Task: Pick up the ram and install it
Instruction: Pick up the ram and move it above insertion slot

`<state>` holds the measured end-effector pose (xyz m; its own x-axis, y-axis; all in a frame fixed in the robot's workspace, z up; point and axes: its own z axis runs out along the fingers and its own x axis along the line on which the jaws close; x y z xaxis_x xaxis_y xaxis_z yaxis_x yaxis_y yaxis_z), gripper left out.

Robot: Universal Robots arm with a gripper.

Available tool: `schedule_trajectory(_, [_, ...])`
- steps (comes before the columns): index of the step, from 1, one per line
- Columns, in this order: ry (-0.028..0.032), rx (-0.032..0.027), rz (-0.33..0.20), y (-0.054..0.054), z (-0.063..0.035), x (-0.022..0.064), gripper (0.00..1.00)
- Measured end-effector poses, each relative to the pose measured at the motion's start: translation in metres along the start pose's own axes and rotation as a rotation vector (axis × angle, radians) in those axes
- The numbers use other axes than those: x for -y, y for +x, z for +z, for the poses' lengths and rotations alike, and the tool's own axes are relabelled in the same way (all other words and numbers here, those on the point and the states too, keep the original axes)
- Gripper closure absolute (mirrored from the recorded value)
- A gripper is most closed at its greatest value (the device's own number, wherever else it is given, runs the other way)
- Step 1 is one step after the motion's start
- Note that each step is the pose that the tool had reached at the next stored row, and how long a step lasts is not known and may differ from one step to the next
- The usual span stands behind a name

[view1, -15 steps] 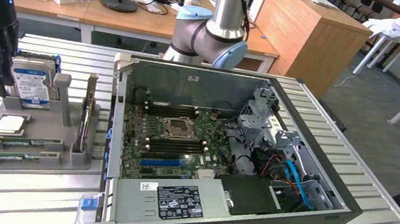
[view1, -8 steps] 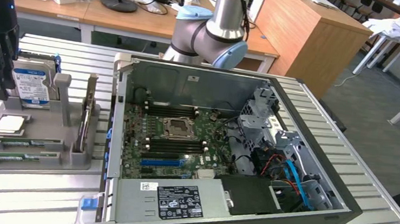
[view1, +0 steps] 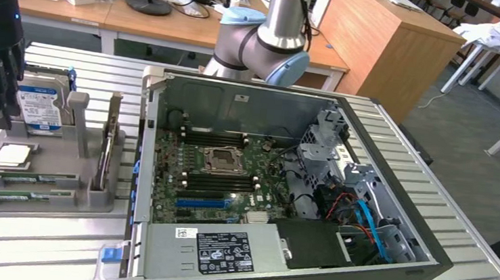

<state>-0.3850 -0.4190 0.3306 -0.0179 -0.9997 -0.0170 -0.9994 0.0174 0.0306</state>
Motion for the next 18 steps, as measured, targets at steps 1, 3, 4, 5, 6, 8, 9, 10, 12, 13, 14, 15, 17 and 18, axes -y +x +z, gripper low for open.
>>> schedule_trajectory(1, [0.0000,-0.0001,-0.001,0.000,0.0010,0.0000,0.65])
schedule_trajectory(3, [0.0000,-0.0002,-0.003,0.000,0.0031,0.0001,0.65])
schedule_trajectory(4, [0.0000,-0.0002,-0.004,0.000,0.0041,0.0001,0.65])
schedule_trajectory(5, [0.0000,-0.0003,-0.005,0.000,0.0050,0.0002,0.65])
schedule_trajectory(6, [0.0001,-0.0002,-0.006,0.000,0.0061,0.0002,0.65])
schedule_trajectory(8, [0.0000,-0.0003,-0.007,0.000,0.0079,0.0003,0.65])
schedule_trajectory(9, [0.0000,-0.0004,-0.008,0.000,0.0088,0.0003,0.65])
schedule_trajectory(10, [0.0000,-0.0004,-0.009,0.000,0.0097,0.0003,0.65])
schedule_trajectory(12, [0.0000,-0.0004,-0.011,0.000,0.0117,0.0003,0.65])
schedule_trajectory(13, [0.0000,-0.0004,-0.012,0.000,0.0129,0.0004,0.65])
schedule_trajectory(14, [-0.0001,-0.0005,-0.012,0.000,0.0139,0.0004,0.65])
schedule_trajectory(15, [0.0000,-0.0005,-0.013,0.000,0.0151,0.0005,0.65])
schedule_trajectory(17, [0.0000,-0.0005,-0.015,0.000,0.0175,0.0005,0.65])
schedule_trajectory(18, [0.0000,-0.0005,-0.016,0.000,0.0187,0.0006,0.65])
